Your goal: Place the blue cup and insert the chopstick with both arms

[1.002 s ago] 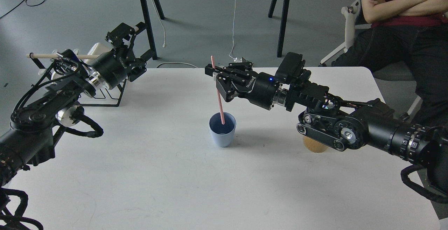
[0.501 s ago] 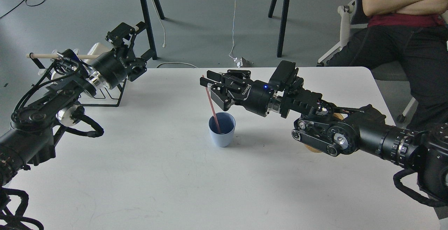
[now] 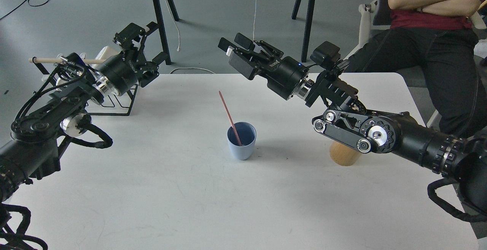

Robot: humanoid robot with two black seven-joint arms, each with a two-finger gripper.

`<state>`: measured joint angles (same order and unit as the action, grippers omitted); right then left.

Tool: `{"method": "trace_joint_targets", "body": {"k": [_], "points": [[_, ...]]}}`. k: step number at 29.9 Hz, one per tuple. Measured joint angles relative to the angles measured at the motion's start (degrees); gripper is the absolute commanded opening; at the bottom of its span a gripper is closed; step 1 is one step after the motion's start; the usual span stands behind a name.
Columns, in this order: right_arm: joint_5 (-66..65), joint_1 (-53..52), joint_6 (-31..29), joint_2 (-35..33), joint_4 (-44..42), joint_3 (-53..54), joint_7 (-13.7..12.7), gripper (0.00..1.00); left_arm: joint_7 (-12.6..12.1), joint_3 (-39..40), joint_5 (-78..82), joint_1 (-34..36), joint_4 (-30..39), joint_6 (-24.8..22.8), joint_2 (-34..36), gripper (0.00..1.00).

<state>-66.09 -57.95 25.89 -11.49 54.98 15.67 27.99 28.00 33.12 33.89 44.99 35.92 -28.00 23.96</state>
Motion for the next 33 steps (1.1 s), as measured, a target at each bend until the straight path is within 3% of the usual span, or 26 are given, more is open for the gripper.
{"method": "trace_joint_targets", "body": {"k": [6,10,14,18,21,24,33], "points": [[23.27,0.10,-1.86,-8.03,6.38,5.57,0.00,0.68,0.00,2.66,-2.22,0.20,0.58,0.01,1.71,0.98],[36.78,0.33,-7.53,-13.71,10.71,9.25,0.00,0.78,0.00,4.21,-2.40,0.41,0.81,0.00,1.94,0.98],[49.69,3.62,-21.87,-17.73,12.22,11.95,0.00,0.95,0.00,6.54,-2.54,0.42,0.84,0.00,2.07,0.98],[57.36,9.05,-40.27,-20.60,11.85,15.24,0.00,0.98,0.00,8.02,-3.40,-0.04,0.93,0.00,2.85,0.98],[58.65,12.77,-50.69,-21.87,11.71,17.54,0.00,0.99,0.00,8.53,-5.66,-0.14,1.03,0.01,4.32,0.98],[58.86,15.21,-53.44,-22.00,11.65,19.30,0.00,0.99,0.00,8.60,-7.87,-0.18,1.15,0.01,4.90,0.98],[58.96,16.20,-53.89,-20.43,11.78,22.24,0.01,0.99,0.00,8.49,-8.56,-2.90,1.25,0.00,4.66,0.99]]}}
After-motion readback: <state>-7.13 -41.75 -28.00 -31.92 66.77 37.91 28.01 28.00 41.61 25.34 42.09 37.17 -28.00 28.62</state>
